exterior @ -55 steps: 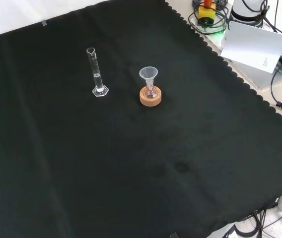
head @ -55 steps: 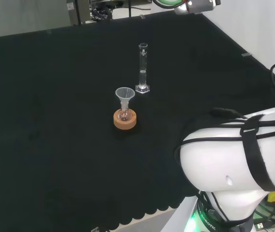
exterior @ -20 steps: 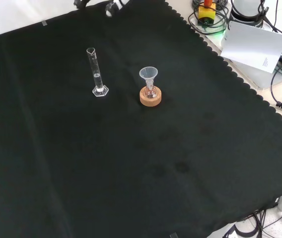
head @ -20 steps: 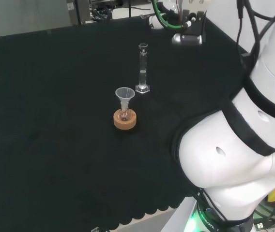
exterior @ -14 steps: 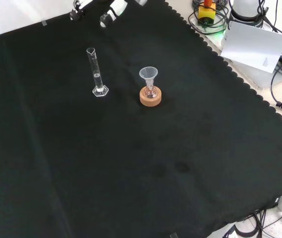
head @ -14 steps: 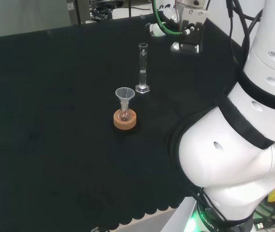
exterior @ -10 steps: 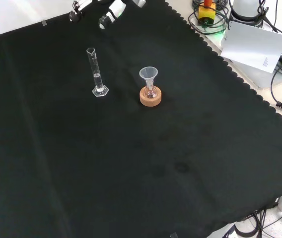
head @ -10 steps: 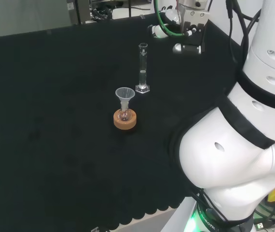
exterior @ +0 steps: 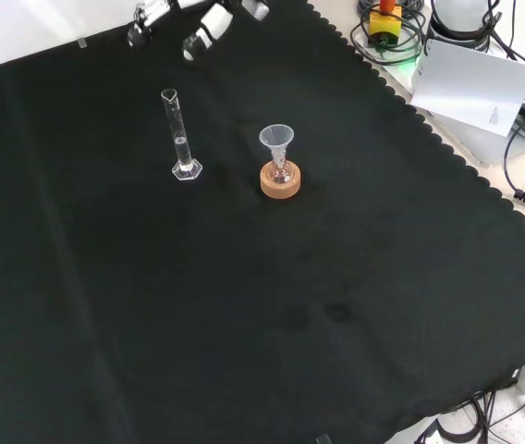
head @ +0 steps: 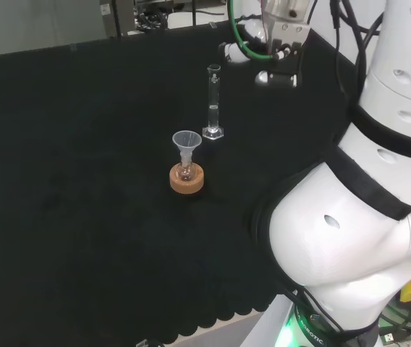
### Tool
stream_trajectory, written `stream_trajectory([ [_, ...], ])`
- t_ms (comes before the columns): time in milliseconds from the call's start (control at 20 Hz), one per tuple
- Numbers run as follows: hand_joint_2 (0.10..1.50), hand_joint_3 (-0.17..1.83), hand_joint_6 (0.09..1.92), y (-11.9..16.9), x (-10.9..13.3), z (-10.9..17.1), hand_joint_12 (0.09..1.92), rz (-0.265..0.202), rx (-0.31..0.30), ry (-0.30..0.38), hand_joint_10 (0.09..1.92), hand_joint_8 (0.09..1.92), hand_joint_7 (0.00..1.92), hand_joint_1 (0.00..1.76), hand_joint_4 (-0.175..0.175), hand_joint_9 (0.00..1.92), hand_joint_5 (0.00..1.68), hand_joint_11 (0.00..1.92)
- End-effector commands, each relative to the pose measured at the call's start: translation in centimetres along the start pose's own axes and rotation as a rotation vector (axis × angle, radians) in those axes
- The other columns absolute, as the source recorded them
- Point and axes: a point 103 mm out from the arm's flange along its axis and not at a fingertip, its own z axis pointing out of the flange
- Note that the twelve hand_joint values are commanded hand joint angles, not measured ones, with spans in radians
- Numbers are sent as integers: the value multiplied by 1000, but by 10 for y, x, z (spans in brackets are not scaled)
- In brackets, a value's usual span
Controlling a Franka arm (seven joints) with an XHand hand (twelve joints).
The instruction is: Pick up the graduated cylinder.
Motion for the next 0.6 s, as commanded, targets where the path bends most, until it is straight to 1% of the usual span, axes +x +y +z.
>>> stream_trajectory([
  [50,1205,-76,87,7,-1,42,1379,-18,5,60,665,626,63,421,-65,270,334,99],
  [100,1199,-80,87,7,-2,45,1381,-24,-7,93,673,634,77,437,-65,287,337,105],
  [150,1192,-85,87,6,-3,49,1384,-30,-29,145,681,642,93,455,-65,308,342,113],
  [200,1185,-90,87,6,-3,52,1386,-43,-42,165,687,650,106,474,-65,326,347,124],
  [400,1160,-109,87,4,-10,65,1384,-78,-48,208,691,669,141,549,-66,365,367,155],
  [600,1144,-123,87,6,-14,79,1377,-120,-21,258,678,667,134,593,-64,356,363,157],
])
